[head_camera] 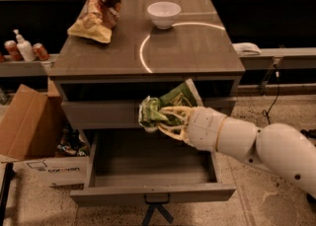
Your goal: Pick green jalapeno chip bag from middle drawer and place on counter
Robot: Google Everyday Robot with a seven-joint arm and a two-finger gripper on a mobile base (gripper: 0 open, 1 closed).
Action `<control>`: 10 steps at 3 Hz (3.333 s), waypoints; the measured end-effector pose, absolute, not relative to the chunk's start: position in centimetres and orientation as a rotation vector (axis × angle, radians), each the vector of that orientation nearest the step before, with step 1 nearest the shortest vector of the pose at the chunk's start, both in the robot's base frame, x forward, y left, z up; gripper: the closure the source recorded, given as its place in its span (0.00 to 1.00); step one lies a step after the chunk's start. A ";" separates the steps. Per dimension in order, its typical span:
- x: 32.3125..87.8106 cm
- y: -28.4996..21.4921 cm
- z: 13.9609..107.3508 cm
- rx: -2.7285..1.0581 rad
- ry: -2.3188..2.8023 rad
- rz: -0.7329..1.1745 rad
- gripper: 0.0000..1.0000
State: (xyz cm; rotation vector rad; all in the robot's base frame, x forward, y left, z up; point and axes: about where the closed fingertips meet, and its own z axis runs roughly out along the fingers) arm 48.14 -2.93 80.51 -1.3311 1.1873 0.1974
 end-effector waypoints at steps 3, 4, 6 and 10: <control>56.3 -7.1 90.3 -1.269 1.129 0.122 1.00; 58.9 -8.3 90.8 -1.244 1.132 0.135 1.00; 65.9 -9.8 90.9 -1.185 1.171 0.141 1.00; 75.5 -11.0 89.4 -1.083 1.273 0.110 0.15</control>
Offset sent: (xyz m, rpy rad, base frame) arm 0.1262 -0.0665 0.1225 0.0422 -0.0804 -0.0797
